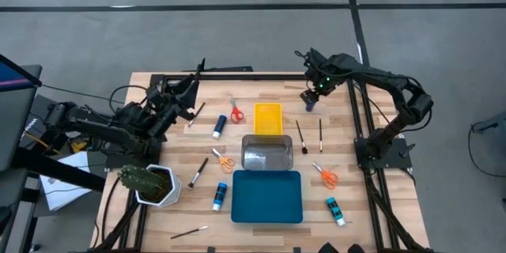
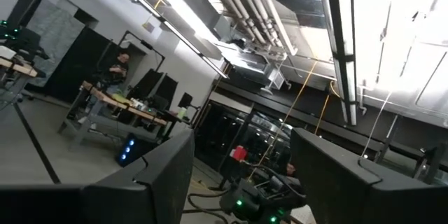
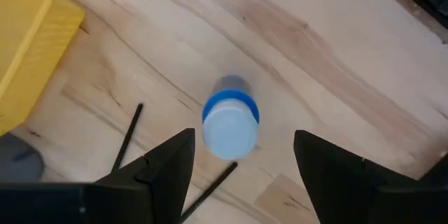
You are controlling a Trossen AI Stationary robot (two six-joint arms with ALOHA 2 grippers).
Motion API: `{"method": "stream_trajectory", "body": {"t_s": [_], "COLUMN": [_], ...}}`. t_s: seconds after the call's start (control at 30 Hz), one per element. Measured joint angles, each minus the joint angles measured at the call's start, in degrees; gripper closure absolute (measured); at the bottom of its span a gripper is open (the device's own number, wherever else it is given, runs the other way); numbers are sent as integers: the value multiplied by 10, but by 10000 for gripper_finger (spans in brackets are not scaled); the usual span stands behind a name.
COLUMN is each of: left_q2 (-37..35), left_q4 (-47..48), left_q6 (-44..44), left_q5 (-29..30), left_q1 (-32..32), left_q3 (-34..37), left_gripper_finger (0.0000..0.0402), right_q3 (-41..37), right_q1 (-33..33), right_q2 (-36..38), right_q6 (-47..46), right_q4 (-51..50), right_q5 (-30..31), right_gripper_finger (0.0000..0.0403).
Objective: Pick & Place Paint Supplies
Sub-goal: Put the blue paint bottle into the yellow bin
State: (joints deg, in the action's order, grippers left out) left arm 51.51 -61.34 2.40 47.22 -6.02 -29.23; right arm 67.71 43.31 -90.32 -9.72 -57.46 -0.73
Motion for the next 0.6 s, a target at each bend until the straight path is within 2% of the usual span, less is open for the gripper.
{"method": "stream_trajectory", "body": {"t_s": [0.27,0.6], "left_q2": [0,0], "left_q4": [0,-1], "left_q6": [0,10], "left_q5": [0,1], "left_q1": [0,0], "left_q3": [0,0], "left_gripper_finger": [170,170], "right_q3": [-21,-24], "right_q1": [-21,-12], "right_q2": [0,1], "right_q6": [-19,-15], "right_q4": [48,47], "right_q5": [2,7], "right_gripper_finger": [163,163]}}
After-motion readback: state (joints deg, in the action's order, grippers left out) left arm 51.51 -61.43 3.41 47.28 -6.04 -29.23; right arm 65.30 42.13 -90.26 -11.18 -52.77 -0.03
